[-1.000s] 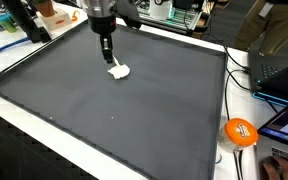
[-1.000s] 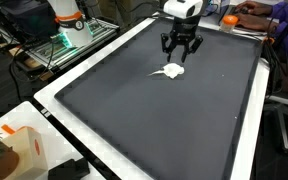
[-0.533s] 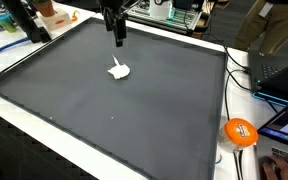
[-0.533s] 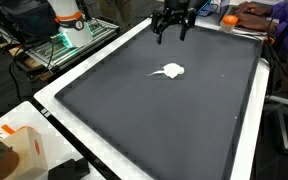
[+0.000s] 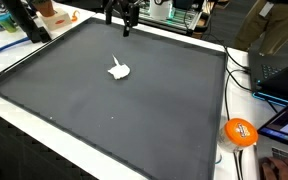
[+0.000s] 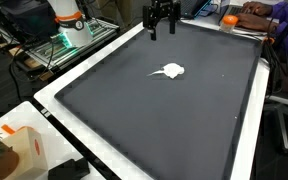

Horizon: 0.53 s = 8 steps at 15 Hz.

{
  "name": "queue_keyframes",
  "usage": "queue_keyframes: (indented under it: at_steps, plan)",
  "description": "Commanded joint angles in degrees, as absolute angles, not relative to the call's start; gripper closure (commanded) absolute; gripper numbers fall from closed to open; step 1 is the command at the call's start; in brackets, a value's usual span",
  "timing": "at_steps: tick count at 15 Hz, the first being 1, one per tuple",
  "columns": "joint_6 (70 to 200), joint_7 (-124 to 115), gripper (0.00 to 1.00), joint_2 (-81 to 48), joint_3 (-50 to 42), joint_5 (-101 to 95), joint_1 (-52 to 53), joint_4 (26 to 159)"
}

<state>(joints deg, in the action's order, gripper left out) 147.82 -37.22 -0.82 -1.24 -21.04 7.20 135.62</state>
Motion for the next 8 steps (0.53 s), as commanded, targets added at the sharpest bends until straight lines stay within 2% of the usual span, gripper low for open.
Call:
queue_keyframes:
  at_steps: [1,4,6,8]
  plan:
    - [161.79,-46.65,0.0,1.47,-0.82,-28.85,4.34,143.24]
    - [167.85,-54.26,0.0,0.9,-2.92,-36.93,4.3,145.87]
    - [166.35,-58.19,0.0,0.61,-3.44,-42.2,3.93,146.1]
    - [165.9,-56.06,0.0,-0.15,-3.16,-39.64,4.38,144.88]
